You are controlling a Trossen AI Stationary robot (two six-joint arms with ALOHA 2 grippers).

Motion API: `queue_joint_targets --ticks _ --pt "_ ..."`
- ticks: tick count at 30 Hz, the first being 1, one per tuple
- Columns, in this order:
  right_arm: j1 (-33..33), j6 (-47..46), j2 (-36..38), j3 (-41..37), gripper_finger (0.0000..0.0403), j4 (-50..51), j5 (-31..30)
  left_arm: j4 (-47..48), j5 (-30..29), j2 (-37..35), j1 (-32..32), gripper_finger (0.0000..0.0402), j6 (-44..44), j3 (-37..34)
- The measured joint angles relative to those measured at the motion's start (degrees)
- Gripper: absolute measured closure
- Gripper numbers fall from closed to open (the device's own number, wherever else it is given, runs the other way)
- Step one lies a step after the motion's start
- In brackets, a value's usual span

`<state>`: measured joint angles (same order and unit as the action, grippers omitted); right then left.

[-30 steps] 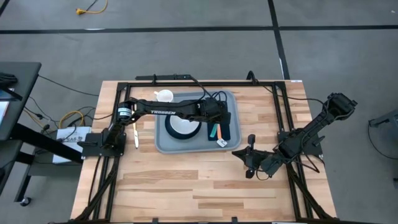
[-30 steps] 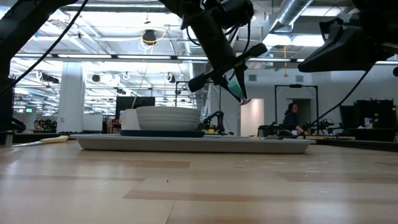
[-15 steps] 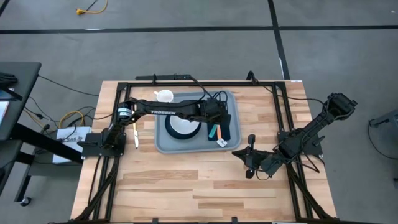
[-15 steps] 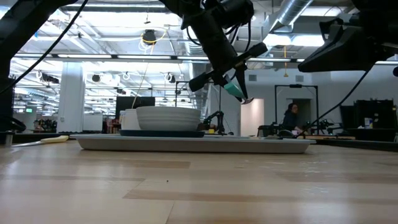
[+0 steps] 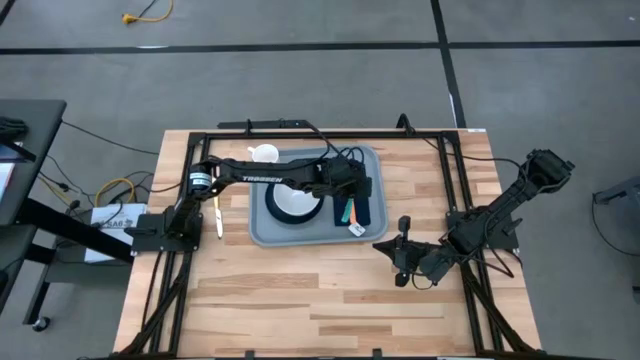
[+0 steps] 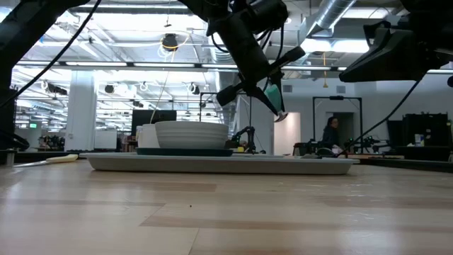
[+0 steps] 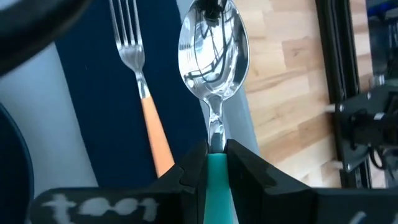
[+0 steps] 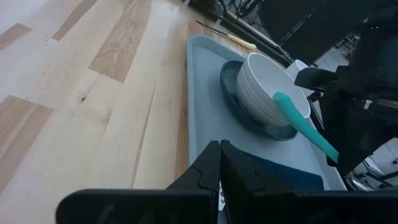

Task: Set up tray
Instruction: Put the green spoon on the black napkin to the left of the orange fork

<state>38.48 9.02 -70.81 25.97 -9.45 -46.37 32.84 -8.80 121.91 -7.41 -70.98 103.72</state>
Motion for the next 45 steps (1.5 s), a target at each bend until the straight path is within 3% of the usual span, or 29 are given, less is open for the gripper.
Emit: queue_joint_targets --ticks 7,13,19,28,45 --pt "0.00 0.00 0.02 -0.02 0.0400 0.00 0.00 2.88 1.47 0.00 0.11 0.0364 0.09 0.00" --pt "0.00 0.00 0.02 0.01 0.0400 0.00 0.02 3.98 0.64 0.07 -0.03 0.0364 9.25 0.00" --pt "0.00 0.00 0.02 -0.01 0.0400 0.00 0.02 6.72 -0.03 0.07 -0.03 0.0364 10.23 0.00" --pt "0.00 0.00 0.02 0.01 0.0400 0.00 0.02 6.75 -7.39 0.09 1.04 0.0364 6.89 0.00" --pt "0.00 0.00 0.00 0.01 0.0400 0.00 0.02 7.87 -8.00 0.04 0.32 0.0364 3.15 3.85"
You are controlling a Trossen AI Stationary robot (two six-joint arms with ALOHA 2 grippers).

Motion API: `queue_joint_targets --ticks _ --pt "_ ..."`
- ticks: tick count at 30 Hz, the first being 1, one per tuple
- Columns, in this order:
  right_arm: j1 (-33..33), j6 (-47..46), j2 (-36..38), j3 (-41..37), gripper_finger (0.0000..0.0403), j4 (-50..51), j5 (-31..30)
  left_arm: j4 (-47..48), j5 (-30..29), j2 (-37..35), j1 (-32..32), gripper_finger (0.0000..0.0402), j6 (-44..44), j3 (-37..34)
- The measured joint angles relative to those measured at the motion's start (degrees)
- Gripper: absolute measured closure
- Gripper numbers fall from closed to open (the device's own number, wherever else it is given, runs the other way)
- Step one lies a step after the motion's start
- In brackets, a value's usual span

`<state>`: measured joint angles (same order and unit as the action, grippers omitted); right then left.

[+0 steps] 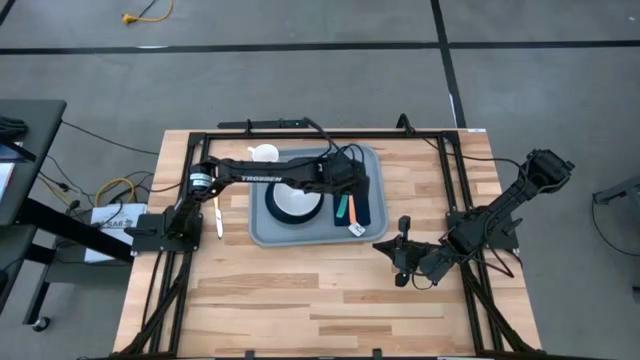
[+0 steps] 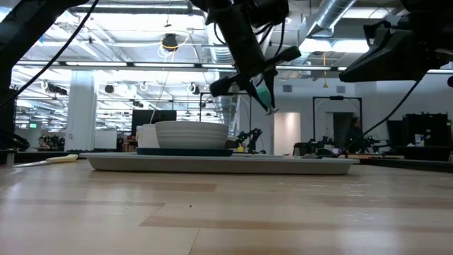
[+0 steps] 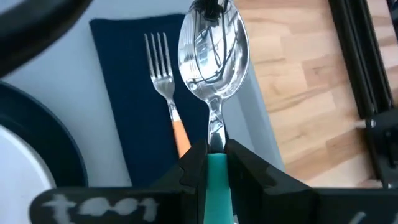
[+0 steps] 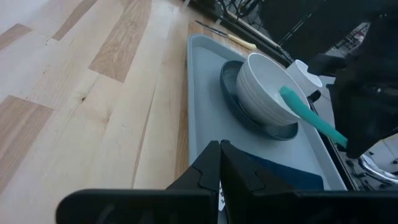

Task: Set up tray
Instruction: Put the green spoon on the black napkin to the left of the orange fork

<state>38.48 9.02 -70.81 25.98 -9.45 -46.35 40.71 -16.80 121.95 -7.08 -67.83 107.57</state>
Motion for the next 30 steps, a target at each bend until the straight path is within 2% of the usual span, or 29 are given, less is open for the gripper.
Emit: queue_joint_targets --ticks 10,15,22,30 --pt "0.00 0.00 0.00 0.00 0.0400 0.00 0.00 1.60 1.74 3.17 -0.65 0.0364 -2.97 0.72" --pt "0.00 0.00 0.00 -0.01 0.0400 -0.23 0.00 9.19 -0.41 7.96 0.41 0.0364 -4.53 8.33" --pt "0.00 0.00 0.00 -0.02 0.0400 -0.22 0.00 23.21 -1.12 18.04 0.84 0.0364 -8.08 26.32" --pt "0.00 0.00 0.00 -0.02 0.0400 -0.02 0.00 23.82 0.94 20.65 0.28 0.0364 -10.38 27.25"
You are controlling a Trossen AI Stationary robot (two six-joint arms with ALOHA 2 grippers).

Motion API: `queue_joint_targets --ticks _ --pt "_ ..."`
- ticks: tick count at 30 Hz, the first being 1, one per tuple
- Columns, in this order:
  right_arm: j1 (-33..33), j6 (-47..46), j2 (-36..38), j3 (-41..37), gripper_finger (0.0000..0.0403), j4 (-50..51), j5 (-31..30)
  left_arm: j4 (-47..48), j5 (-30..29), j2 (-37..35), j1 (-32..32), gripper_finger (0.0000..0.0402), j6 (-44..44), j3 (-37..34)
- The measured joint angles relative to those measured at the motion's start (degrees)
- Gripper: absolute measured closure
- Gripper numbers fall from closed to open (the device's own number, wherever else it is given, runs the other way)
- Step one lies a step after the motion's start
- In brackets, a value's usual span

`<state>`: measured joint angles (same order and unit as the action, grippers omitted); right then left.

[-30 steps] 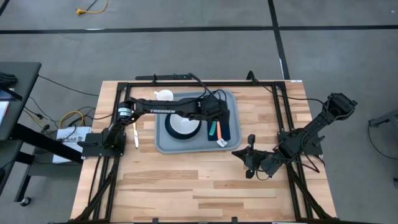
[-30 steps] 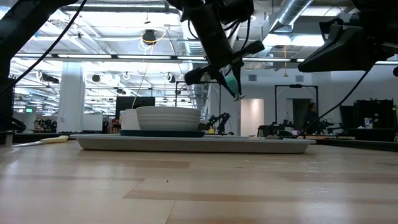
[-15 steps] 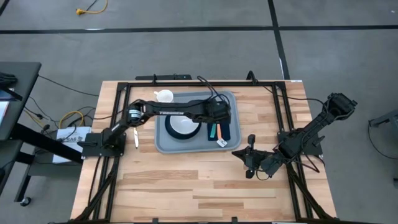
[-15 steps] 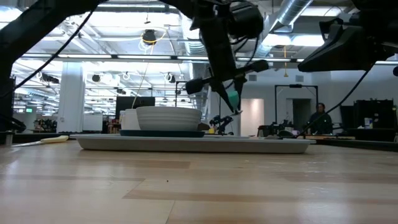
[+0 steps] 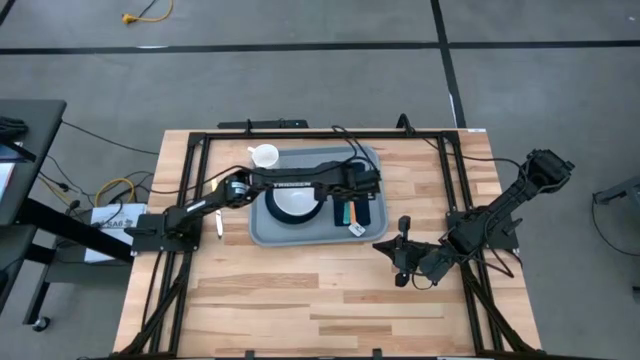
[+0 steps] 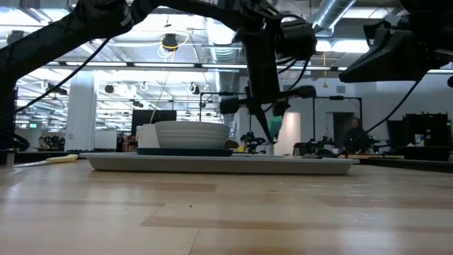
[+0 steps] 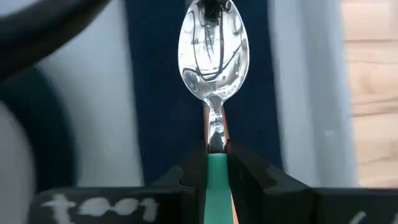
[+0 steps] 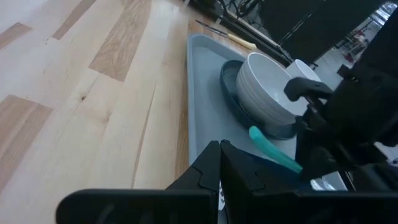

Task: Set up tray
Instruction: Put the green spoon on the black napkin to the left of the orange fork

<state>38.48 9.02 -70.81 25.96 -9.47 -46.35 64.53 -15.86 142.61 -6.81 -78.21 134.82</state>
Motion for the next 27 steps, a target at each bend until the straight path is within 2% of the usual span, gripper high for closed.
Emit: queue_joint_targets --ticks 10,27 --pt "0.00 0.00 0.00 0.00 0.0400 -0.02 0.00 4.27 -2.66 0.24 0.09 0.0364 -2.80 0.14" --pt "0.00 0.00 0.00 0.00 0.0400 -0.02 0.00 3.21 -5.66 0.24 0.13 0.0364 -2.91 0.12"
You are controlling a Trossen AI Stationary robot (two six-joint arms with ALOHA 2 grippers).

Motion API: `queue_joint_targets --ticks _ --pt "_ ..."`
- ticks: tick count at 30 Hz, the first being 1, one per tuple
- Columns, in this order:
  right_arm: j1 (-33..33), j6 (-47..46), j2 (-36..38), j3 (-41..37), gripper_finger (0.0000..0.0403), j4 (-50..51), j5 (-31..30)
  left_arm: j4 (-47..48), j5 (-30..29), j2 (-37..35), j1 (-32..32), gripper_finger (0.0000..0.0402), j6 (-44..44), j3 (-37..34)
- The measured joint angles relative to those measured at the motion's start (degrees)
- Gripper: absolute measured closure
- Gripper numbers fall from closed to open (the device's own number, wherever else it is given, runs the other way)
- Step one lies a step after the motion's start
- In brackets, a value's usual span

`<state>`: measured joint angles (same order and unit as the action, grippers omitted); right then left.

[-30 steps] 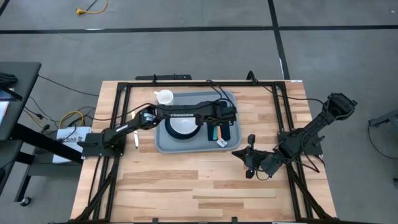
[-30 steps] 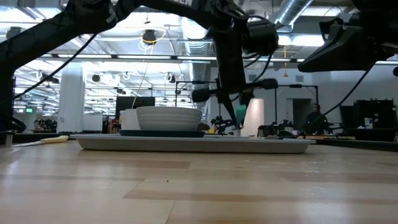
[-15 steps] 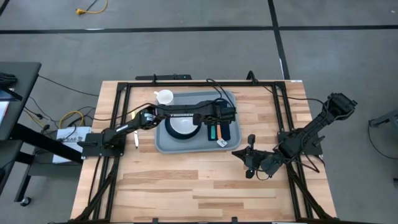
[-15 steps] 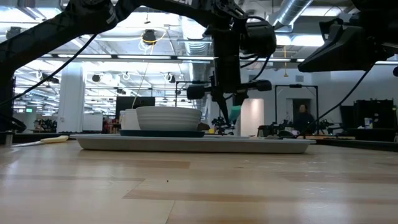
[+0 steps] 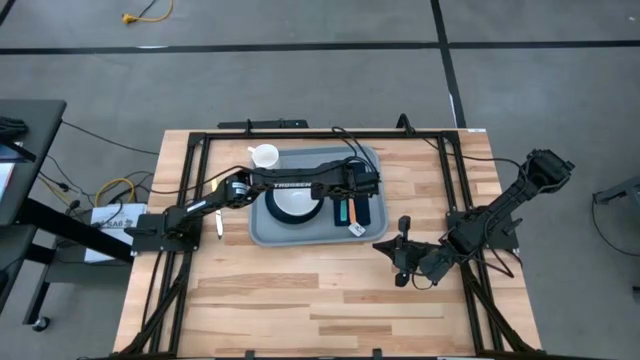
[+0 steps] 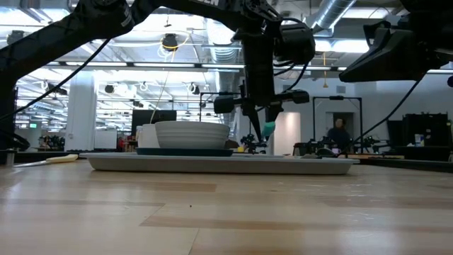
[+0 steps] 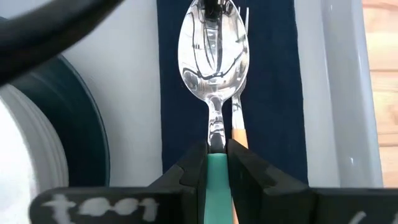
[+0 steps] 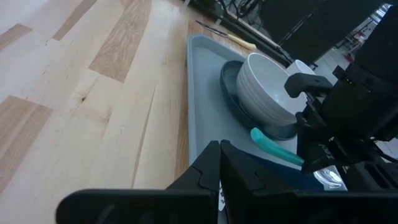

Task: Set up tray
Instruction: Put the green spoon on the black napkin to the left of the orange fork

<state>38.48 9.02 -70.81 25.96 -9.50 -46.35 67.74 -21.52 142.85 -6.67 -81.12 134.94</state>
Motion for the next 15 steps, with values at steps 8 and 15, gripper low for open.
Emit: queue_joint_targets --ticks 8,15 --pt "0.00 0.00 0.00 0.00 0.0400 0.00 0.00 -0.33 0.35 0.00 0.26 0.0364 -0.02 0.00" --pt "0.00 0.00 0.00 0.00 0.0400 0.00 0.00 1.35 0.42 -0.02 0.24 0.0364 -0.73 -0.02"
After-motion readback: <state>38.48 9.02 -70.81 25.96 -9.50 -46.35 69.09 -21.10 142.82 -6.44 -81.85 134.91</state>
